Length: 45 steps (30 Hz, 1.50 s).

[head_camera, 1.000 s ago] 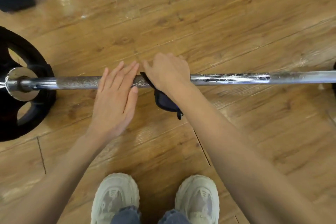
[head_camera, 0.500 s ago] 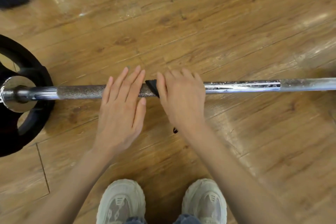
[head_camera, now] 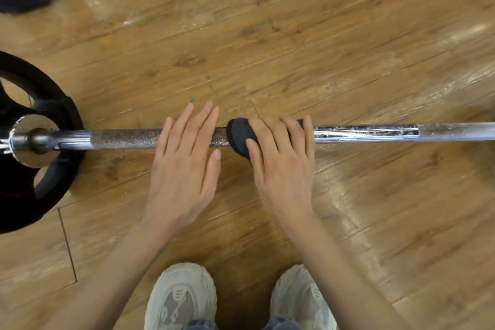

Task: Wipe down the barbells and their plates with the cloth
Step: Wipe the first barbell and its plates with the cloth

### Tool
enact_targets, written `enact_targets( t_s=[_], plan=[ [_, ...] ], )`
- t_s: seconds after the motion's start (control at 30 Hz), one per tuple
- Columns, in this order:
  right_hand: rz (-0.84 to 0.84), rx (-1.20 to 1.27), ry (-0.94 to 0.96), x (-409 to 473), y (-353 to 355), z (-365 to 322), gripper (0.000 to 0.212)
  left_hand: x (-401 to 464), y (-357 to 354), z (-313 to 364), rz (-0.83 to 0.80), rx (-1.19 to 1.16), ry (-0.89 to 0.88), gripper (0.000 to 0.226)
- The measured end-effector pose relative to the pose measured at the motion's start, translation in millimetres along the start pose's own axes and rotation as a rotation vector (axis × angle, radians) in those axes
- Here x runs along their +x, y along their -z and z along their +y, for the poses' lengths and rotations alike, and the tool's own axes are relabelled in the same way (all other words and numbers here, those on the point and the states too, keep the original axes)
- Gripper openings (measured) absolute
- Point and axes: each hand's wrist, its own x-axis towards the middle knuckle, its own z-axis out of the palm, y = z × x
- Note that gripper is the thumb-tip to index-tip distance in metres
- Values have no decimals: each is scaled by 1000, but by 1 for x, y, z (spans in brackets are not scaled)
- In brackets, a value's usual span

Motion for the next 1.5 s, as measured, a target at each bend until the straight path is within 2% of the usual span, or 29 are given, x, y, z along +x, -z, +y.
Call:
enact_targets(
  t_s=[0.13, 0.23, 0.3, 0.4, 0.5, 0.6, 0.67, 0.77, 0.9, 1.0, 1.07, 1.13, 1.23, 1.3, 1.37, 1.5],
  plan=[
    [-4, -90, -23, 30, -2, -6, 53, -2, -5, 10, 8, -52, 39, 58],
    [56, -44, 103, 26, -4, 6, 41, 0, -10, 22, 14, -99, 17, 59],
    [108, 28, 71, 14, 0, 24, 34, 1, -13, 27, 18, -112, 4, 58],
    [130, 43, -41, 6, 0, 20, 38, 1, -15, 29, 22, -121, -4, 58],
    [96, 96, 84, 14, -8, -3, 40, 0, -16, 29, 34, -157, 8, 57],
    [135, 100, 182, 10, -8, 15, 37, 0, -15, 28, 30, -150, 4, 58],
    [168, 99, 121, -1, -5, 30, 37, 0, -14, 27, 27, -137, -3, 59],
    [144, 134, 53, 2, -9, 12, 37, 1, -16, 30, 31, -133, 6, 59],
    [152, 104, 227, 6, -12, 24, 33, 2, -14, 30, 29, -122, 8, 59],
    [176, 66, 102, -8, -4, 50, 36, 2, -12, 31, 12, -109, -40, 59],
    [163, 89, -7, -7, -6, 36, 38, 3, -16, 38, -3, -120, -67, 59],
    [162, 109, 32, -3, -11, 24, 37, 3, -20, 44, -5, -137, -58, 59],
    [186, 71, 127, -1, -5, 51, 35, 6, -22, 45, 1, -122, -58, 58],
    [219, 82, 16, -5, 1, 66, 35, 7, -21, 44, 1, -108, -69, 59],
    [221, 79, -69, -2, -1, 50, 37, 8, -22, 45, 8, -99, -66, 59],
    [221, 54, 109, 7, -16, 29, 37, 9, -23, 46, 10, -114, -38, 59]
  ],
)
